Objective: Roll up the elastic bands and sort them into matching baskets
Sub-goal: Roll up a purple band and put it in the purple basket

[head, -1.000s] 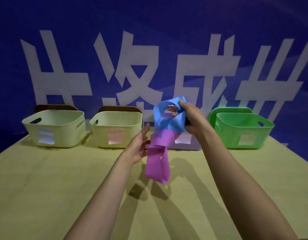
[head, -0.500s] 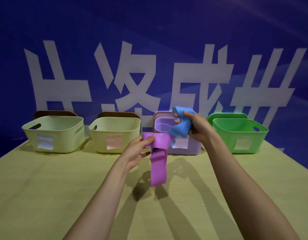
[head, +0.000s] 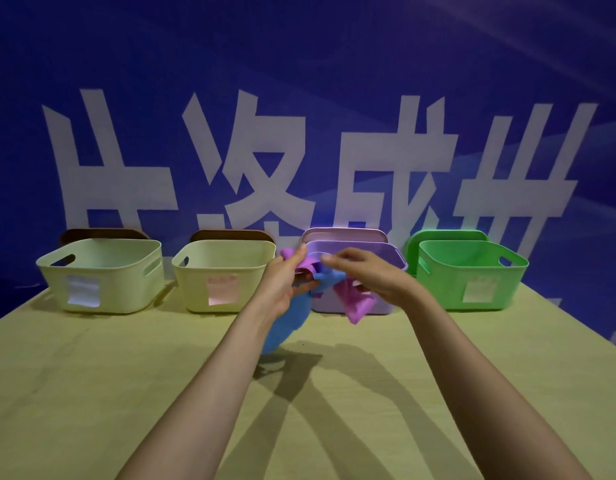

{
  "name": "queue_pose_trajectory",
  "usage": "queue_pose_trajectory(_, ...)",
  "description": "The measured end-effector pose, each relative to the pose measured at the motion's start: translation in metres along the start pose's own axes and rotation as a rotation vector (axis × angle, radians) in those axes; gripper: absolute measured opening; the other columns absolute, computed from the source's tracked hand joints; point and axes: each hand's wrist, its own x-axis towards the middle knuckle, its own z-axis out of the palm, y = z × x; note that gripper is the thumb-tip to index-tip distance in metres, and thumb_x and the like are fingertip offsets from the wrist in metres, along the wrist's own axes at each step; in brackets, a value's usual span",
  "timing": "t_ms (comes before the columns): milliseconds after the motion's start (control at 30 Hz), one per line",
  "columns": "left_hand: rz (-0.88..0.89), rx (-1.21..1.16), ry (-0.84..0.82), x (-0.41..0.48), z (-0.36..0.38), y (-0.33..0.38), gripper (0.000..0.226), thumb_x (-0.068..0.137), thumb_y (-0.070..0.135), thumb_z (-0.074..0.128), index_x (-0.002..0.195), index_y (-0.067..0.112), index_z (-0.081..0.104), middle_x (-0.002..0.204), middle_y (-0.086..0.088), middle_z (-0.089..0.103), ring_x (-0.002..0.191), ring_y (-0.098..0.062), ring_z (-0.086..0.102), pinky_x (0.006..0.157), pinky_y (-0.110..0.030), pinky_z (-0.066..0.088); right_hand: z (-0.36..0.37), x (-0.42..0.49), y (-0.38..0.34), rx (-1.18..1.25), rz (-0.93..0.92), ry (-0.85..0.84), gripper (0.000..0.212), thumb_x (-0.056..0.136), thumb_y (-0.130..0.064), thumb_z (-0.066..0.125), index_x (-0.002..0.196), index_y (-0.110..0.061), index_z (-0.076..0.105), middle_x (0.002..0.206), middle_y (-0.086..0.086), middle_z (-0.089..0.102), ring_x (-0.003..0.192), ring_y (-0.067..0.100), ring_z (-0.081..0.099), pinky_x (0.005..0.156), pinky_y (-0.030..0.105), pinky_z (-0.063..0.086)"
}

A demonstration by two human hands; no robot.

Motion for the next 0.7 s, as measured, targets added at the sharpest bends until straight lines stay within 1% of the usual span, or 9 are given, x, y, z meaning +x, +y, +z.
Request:
queue_pose_trajectory(100, 0.002, -0.044, 0.011, 0.002, -0.001, 0.004, 0.019, 0.094, 0.027, 0.056, 0.091, 0.009, 0.057, 0.074, -0.007, 0.064, 0.059, -0.014, 0.065, 0.052, -0.028, 0.056, 0.005, 0.005, 0.003, -0.012, -0.094, 0.014, 0.039, 0.081, -0.037, 0.071, 0.111, -0.015, 0.06, 0.098, 0.003, 0.062, 0.088, 0.015, 0.057, 0.077, 0.03, 0.047)
queue_pose_trajectory(200, -0.005, 0.015, 0.042, 0.001, -0.004, 0.007, 0.02, 0.093, 0.033, 0.058, 0.087, 0.013, 0.059, 0.065, 0.001, 0.061, 0.059, -0.01, 0.057, 0.055, -0.023, 0.05, 0.009, 0.009, 0.0, -0.026, -0.181, 0.095, 0.02, 0.089, -0.032, 0.064, 0.093, -0.013, 0.066, 0.084, 0.002, 0.062, 0.078, 0.013, 0.053, 0.069, 0.028, 0.042)
queue_pose_trajectory(267, -0.012, 0.031, 0.067, 0.0, -0.004, 0.007, 0.027, 0.093, 0.04, 0.055, 0.085, 0.015, 0.061, 0.072, 0.0, 0.06, 0.066, -0.012, 0.054, 0.065, -0.026, 0.046, 0.011, 0.011, -0.004, -0.058, -0.203, 0.181, 0.025, 0.095, -0.034, 0.055, 0.077, -0.018, 0.062, 0.071, -0.003, 0.055, 0.068, 0.013, 0.046, 0.059, 0.025, 0.036)
queue_pose_trajectory(333, 0.0, 0.025, 0.116, -0.001, -0.004, 0.006, 0.034, 0.092, 0.049, 0.052, 0.093, 0.016, 0.061, 0.082, -0.001, 0.06, 0.072, -0.013, 0.055, 0.073, -0.029, 0.045, 0.01, 0.014, -0.008, 0.006, -0.179, 0.265, 0.036, 0.096, -0.037, 0.053, 0.066, -0.019, 0.059, 0.064, -0.001, 0.051, 0.064, 0.016, 0.043, 0.057, 0.028, 0.033)
queue_pose_trajectory(400, 0.086, 0.07, 0.202, -0.003, -0.005, 0.002, 0.039, 0.09, 0.049, 0.056, 0.108, 0.014, 0.052, 0.094, 0.0, 0.057, 0.082, -0.012, 0.056, 0.079, -0.031, 0.048, 0.007, 0.016, -0.01, 0.065, -0.162, 0.324, 0.037, 0.096, -0.038, 0.053, 0.069, -0.015, 0.064, 0.066, 0.004, 0.057, 0.063, 0.018, 0.048, 0.058, 0.031, 0.037)
queue_pose_trajectory(467, 0.262, 0.153, 0.216, -0.007, -0.007, -0.002, 0.038, 0.086, 0.041, 0.065, 0.108, 0.014, 0.051, 0.1, 0.0, 0.057, 0.088, -0.01, 0.056, 0.081, -0.027, 0.049, 0.006, 0.019, -0.013, 0.076, -0.162, 0.362, 0.039, 0.097, -0.037, 0.05, 0.082, -0.006, 0.067, 0.074, 0.009, 0.062, 0.068, 0.02, 0.053, 0.063, 0.034, 0.043)
queue_pose_trajectory(533, 0.356, 0.221, 0.077, -0.013, -0.005, -0.003, 0.03, 0.082, 0.03, 0.071, 0.104, 0.014, 0.057, 0.098, 0.002, 0.062, 0.087, -0.009, 0.059, 0.079, -0.021, 0.049, 0.005, 0.02, -0.015, 0.082, -0.152, 0.371, 0.039, 0.098, -0.037, 0.047, 0.088, -0.005, 0.066, 0.08, 0.009, 0.064, 0.072, 0.018, 0.056, 0.069, 0.037, 0.048)
queue_pose_trajectory(600, 0.351, 0.318, -0.054, -0.014, -0.003, -0.006, 0.033, 0.078, 0.025, 0.076, 0.105, 0.015, 0.06, 0.099, 0.001, 0.065, 0.089, -0.01, 0.06, 0.08, -0.021, 0.05, 0.004, 0.02, -0.017, 0.088, -0.142, 0.344, 0.039, 0.099, -0.039, 0.044, 0.092, -0.007, 0.066, 0.086, 0.011, 0.066, 0.076, 0.02, 0.058, 0.075, 0.04, 0.051)
queue_pose_trajectory(700, 0.345, 0.36, -0.068, -0.011, 0.0, -0.008, 0.031, 0.077, 0.023, 0.078, 0.104, 0.017, 0.065, 0.099, -0.001, 0.069, 0.089, -0.012, 0.063, 0.081, -0.026, 0.051, 0.005, 0.02, -0.019, 0.038, -0.149, 0.361, 0.047, 0.097, -0.047, 0.044, 0.086, -0.008, 0.068, 0.087, 0.014, 0.069, 0.083, 0.029, 0.063, 0.081, 0.045, 0.051)
